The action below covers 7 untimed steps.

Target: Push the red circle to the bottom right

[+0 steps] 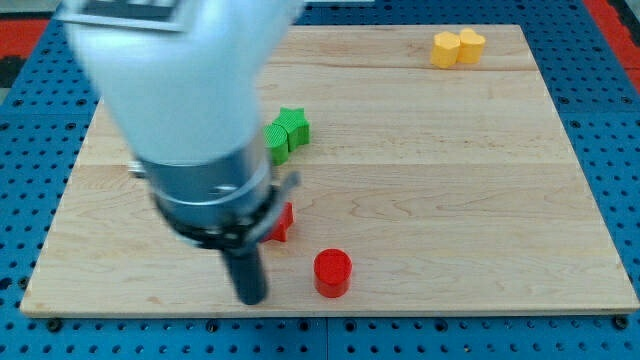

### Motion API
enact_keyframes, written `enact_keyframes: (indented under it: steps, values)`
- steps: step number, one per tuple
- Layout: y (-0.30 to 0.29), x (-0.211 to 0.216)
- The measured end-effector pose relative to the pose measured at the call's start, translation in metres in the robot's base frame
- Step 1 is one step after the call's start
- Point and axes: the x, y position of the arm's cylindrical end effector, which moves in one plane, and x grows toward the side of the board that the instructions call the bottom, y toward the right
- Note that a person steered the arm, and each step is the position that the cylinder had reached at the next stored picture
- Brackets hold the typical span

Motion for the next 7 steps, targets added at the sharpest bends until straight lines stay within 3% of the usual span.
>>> enact_keyframes:
  steps: [2, 3, 4, 5, 7]
  values:
    - [0.164, -0.017]
    - [0.149, -0.016]
    - [0.094, -0.027]
    - [0.096, -0.071]
    - [0.178, -0.083]
